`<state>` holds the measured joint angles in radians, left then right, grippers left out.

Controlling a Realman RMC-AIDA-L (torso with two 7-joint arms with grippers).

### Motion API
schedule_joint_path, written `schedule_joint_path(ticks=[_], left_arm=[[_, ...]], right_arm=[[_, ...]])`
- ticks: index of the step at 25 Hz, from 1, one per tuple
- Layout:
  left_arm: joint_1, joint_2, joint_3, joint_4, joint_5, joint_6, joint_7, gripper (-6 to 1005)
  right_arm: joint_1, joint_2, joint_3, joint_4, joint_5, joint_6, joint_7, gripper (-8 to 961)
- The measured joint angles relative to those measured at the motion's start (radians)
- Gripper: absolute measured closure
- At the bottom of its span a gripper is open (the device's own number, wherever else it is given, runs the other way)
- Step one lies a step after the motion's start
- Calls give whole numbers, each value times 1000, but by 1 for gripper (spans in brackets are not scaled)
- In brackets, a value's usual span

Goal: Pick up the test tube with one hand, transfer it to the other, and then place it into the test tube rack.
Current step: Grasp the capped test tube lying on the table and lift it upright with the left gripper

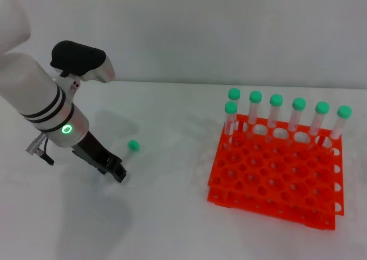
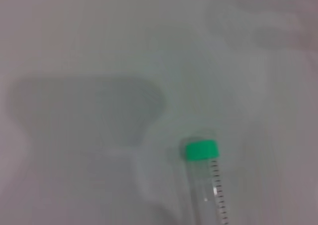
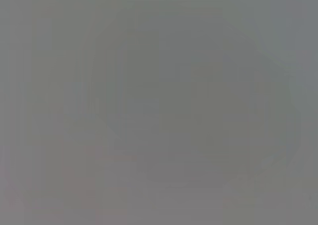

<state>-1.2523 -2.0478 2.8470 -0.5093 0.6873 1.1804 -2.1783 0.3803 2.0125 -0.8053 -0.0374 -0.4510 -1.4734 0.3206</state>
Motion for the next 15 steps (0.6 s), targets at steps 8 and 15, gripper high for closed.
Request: schedule_joint_path(ticks=[8,15], left_arm=[[5,-2,0,0,0,-7,0,510],[8,-3,0,5,9,-20,0,578]], right_arm=[[7,0,0,-1,0,0,0,326],[12,1,-1,-1,0,-1,0,326]])
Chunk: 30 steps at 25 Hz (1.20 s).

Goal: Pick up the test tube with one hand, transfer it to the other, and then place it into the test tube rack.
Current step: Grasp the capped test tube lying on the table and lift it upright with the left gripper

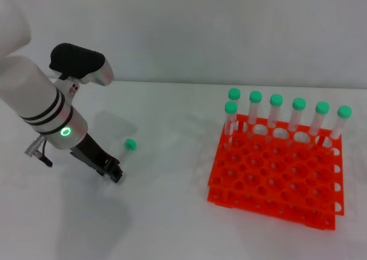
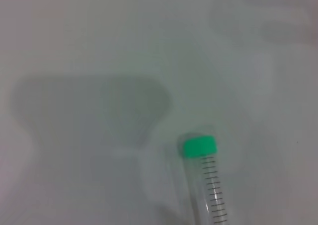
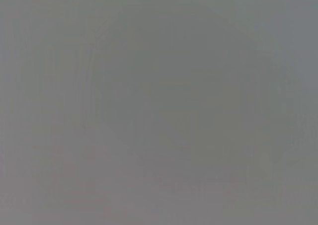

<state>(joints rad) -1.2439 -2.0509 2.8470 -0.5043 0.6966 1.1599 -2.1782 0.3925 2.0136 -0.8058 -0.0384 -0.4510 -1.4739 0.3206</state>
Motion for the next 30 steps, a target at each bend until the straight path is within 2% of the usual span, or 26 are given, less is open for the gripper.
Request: schedule_joint_path(ticks=[3,8,16,18,22,26,28,30], left_arm=[[0,0,0,1,1,0,0,598],[1,4,0,1,-1,0,0,757],[7,9,-1,-5,-24,0,4,765],[11,24,-2,-6,-61,8,16,767],[29,67,-2,-11,-180,56,59,766],[70,114,-2,-21,-368,153,152,765],[96,129,-2,-21,-454,199,192,763],[113,132,-1,-22,-474,211,205,763]], right_arm=[[4,0,0,0,0,3,0,326],[10,1,1,0,0,15,0,327],[11,1,-3,0,0,17,0,327],[12,1,-5,0,-3,17,0,327],[16,0,-23,0,-16,16,0,327],[12,-2,-69,-16,-17,8,11,328],[3,-4,-95,-39,-17,8,35,328],[-12,-6,-127,-75,-17,11,72,328]])
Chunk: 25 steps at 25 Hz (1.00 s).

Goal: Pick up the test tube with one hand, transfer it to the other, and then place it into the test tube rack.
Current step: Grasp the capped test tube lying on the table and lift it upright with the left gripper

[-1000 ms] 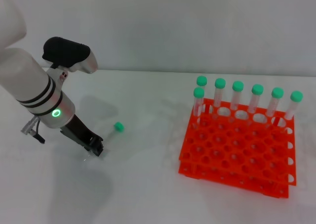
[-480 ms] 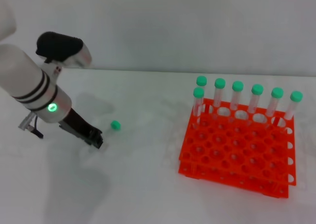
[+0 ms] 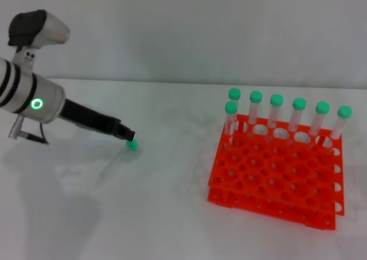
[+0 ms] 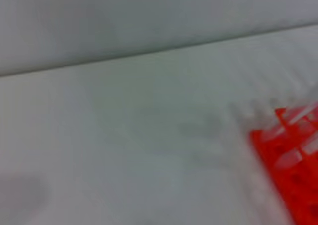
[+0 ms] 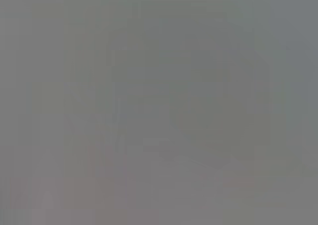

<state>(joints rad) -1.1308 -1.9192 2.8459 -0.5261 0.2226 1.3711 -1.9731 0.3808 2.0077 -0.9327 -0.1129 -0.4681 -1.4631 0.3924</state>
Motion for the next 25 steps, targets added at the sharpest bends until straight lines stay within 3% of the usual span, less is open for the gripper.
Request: schedule_joint_path(ticks=[5,14,25], left_arm=[[6,-6,1,-1,96,-14,-30,760],[-62,-18,1,-23,309,-19,-125,755],[-95,-87,1,-14,417,-128,-169,700]], right_arm=[[-23,-1,-11,-43,2,-5,32,328],[-21,2,-12,-35,7,-2,26,329],[-36,2,-3,-17,10,-1,26,330]])
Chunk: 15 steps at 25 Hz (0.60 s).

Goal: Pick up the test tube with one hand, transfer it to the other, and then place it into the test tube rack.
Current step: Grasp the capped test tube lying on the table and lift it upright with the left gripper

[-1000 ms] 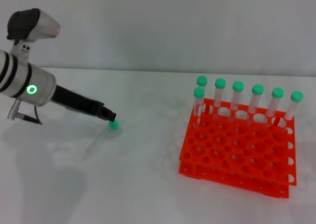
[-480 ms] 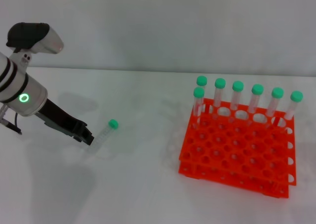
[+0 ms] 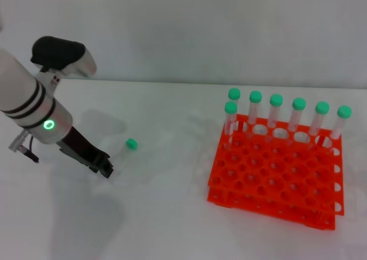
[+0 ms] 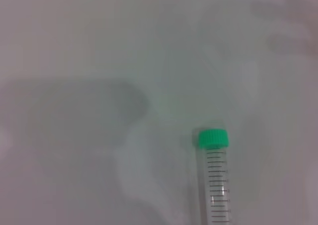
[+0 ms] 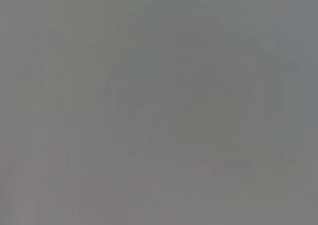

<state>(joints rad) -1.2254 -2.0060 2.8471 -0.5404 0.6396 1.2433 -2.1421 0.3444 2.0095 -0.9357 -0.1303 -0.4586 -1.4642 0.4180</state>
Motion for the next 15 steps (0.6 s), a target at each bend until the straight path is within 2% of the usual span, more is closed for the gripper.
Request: schedule_joint_path(ticks=[3,6,15], left_arm=[[-2,-19,0,0,12,-25,-5,707],[-3,-27,0,0,21,-40,-10,713],[1,-32,0,1,26,-61,-18,733]], right_arm=[[-1,0,0,0,0,0,0,330],[-3,0,-1,0,-1,0,0,330],[-6,0,0,8,-2,1,-3,330]])
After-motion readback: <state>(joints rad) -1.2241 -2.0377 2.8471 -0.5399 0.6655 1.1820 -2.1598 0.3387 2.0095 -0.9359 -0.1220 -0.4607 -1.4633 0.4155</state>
